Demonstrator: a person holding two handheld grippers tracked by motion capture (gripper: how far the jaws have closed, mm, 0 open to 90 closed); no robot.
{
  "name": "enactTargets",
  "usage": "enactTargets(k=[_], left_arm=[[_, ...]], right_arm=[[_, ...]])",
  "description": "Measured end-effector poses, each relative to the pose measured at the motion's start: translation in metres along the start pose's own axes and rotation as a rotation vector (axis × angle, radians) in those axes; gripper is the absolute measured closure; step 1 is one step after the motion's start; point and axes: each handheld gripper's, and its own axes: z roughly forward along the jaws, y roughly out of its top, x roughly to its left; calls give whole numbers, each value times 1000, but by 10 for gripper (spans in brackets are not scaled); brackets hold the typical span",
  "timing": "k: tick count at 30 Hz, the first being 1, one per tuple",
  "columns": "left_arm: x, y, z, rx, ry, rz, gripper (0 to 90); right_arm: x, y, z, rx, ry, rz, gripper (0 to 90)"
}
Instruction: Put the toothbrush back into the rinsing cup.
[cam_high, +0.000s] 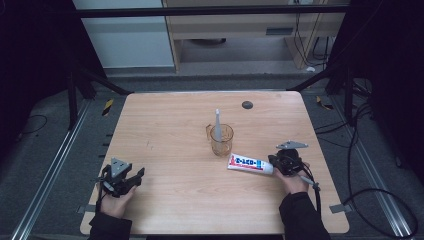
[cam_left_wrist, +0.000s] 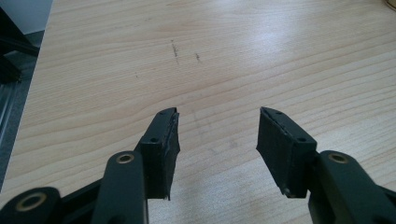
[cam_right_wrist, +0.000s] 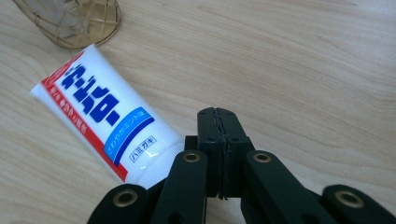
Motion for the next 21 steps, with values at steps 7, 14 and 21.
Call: enactTargets(k=[7,14,21], left_arm=[[0,0,0,-2,2,1,475],[0,0,-1,-3,1,0,473],[0,0,-1,0,-3,-1,473]], right_arm=[[6,-7,-10,11,12,-19,893],[14,-14,-18,6,33,-35,893],[19,-18,-22,11,48,-40,893]])
